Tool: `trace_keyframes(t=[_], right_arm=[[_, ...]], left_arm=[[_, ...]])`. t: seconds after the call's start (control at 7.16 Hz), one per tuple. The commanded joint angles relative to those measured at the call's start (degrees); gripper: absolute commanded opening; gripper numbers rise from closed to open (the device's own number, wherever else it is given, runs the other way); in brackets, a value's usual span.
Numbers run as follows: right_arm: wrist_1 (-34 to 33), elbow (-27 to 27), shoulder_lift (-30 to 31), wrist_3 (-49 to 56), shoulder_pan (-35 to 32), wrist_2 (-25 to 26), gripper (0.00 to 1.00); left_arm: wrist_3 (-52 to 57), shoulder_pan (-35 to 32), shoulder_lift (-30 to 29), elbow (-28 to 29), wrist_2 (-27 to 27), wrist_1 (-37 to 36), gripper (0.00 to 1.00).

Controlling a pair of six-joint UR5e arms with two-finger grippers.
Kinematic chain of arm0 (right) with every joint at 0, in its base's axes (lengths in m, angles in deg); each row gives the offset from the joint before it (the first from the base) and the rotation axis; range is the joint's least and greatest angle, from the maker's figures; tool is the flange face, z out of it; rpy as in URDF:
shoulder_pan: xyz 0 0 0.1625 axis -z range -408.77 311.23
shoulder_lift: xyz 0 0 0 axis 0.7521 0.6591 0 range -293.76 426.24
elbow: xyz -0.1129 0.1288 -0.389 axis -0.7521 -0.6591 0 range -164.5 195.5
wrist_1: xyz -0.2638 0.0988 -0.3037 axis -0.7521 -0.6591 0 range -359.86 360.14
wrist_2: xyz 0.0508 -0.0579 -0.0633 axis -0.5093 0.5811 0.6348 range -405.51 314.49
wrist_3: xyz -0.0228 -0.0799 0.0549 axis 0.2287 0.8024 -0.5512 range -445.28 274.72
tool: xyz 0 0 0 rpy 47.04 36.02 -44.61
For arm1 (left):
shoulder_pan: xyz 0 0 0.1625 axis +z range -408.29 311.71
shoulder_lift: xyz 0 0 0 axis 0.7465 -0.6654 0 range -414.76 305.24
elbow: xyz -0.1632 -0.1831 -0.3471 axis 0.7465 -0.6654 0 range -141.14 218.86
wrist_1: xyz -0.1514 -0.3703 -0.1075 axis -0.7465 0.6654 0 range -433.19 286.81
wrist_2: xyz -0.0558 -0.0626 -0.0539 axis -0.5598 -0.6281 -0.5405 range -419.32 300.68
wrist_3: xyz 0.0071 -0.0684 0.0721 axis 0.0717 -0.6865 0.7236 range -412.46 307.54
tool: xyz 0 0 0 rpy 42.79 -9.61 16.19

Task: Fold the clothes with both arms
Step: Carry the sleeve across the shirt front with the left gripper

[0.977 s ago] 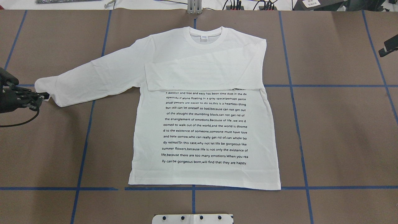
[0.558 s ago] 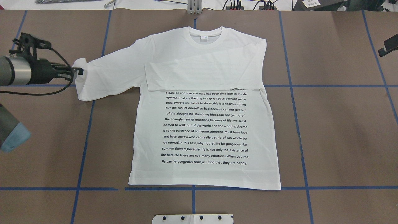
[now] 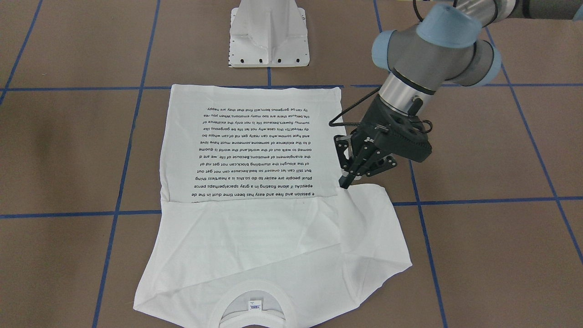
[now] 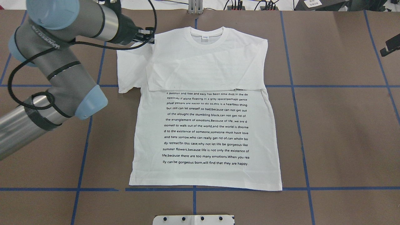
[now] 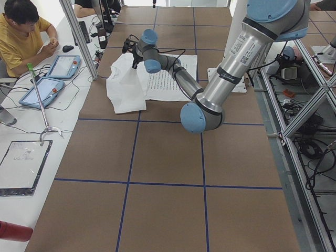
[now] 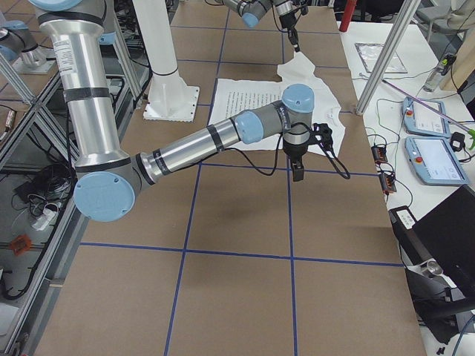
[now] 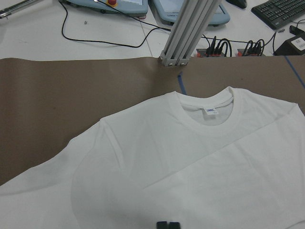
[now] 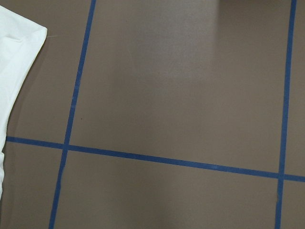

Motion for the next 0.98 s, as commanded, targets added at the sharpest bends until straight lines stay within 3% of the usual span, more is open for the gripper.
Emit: trace_keyframes(t=[0.0, 0.28, 0.7, 0.84], right_arm=[[0.0, -0.2, 0.0, 0.0, 0.0, 0.0, 1.00], [0.0, -0.3, 0.1, 0.0, 0.0, 0.0, 1.00], [0.0, -0.4, 0.1, 0.0, 0.0, 0.1, 1.00], [0.0, -0.4, 0.1, 0.0, 0.0, 0.1, 1.00]], left_arm=[[-8.3, 5.2, -8.1, 3.7, 4.1, -1.9, 0.00], [-10.1, 11.7, -14.0, 11.4, 10.8, -1.0, 0.00], [-10.0, 22.4, -16.8, 16.5, 19.1, -0.5, 0.00], [-10.1, 24.1, -18.5, 20.9, 19.9, 4.2, 0.00]])
